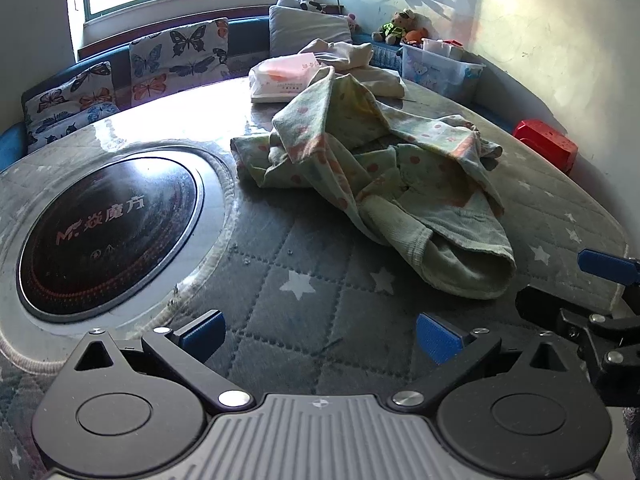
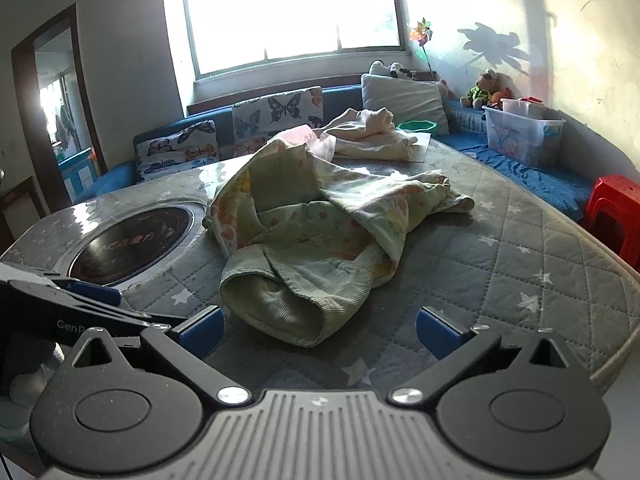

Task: Fold clothes
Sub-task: 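Move both grippers toward the crumpled green floral shirt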

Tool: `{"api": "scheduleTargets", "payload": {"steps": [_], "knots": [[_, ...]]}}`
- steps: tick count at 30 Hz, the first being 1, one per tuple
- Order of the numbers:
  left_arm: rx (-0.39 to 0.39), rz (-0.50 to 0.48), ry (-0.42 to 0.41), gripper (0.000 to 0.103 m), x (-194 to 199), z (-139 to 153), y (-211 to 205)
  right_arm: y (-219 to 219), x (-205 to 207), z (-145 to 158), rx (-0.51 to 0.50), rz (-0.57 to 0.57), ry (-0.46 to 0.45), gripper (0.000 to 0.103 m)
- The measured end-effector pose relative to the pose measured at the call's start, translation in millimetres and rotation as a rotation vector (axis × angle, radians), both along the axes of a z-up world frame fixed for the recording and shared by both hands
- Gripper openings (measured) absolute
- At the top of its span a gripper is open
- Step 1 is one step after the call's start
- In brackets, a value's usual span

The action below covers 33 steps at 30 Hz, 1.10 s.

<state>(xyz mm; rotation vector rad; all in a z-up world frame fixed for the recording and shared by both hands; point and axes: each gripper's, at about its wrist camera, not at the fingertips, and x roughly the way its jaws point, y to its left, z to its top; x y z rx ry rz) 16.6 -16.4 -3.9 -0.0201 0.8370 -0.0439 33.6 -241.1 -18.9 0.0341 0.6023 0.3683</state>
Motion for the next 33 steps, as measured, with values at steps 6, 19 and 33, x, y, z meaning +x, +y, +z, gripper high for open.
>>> {"api": "scheduleTargets", "payload": {"steps": [6, 19, 33], "knots": [[0.022, -0.001, -0.002, 0.103, 12, 4, 0, 4, 14, 1, -0.013, -0.001, 0.003, 0.103], [0.054, 0.010, -0.005, 0.103, 40, 15, 3, 9, 46, 5, -0.052, -0.004, -0.004, 0.103], [0.102, 0.025, -0.014, 0.103, 72, 30, 5, 14, 80, 12, -0.102, 0.011, -0.036, 0.103]]}}
